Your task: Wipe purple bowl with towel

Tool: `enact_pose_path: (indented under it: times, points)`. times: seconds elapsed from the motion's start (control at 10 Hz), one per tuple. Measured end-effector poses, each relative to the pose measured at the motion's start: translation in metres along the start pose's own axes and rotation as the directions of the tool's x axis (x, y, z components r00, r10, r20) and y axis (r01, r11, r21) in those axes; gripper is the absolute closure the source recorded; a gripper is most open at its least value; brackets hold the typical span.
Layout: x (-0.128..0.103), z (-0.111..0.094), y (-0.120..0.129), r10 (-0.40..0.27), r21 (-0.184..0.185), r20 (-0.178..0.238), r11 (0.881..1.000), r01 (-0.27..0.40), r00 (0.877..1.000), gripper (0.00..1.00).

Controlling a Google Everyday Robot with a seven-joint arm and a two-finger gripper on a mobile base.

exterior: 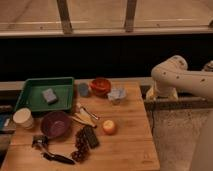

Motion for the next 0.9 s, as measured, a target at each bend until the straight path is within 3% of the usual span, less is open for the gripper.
enact_pose_path:
  times: [0.2, 0.4, 0.6, 0.8, 0.9]
  points:
    - [-0.001, -0.001, 0.001, -0.001, -0.005, 0.005, 1.000, 0.001, 1.000, 0.20]
    - [-0.015, -0.011, 0.007, -0.041, -0.070, 0.043, 0.997, 0.044, 0.998, 0.20]
    - [-0.033, -0.023, 0.038, -0.096, -0.145, 0.074, 0.984, 0.106, 0.993, 0.20]
    - [-0.043, -0.031, 0.068, -0.158, -0.203, 0.095, 0.963, 0.174, 0.983, 0.20]
    - [-0.046, -0.032, 0.080, -0.184, -0.214, 0.103, 0.956, 0.203, 0.977, 0.20]
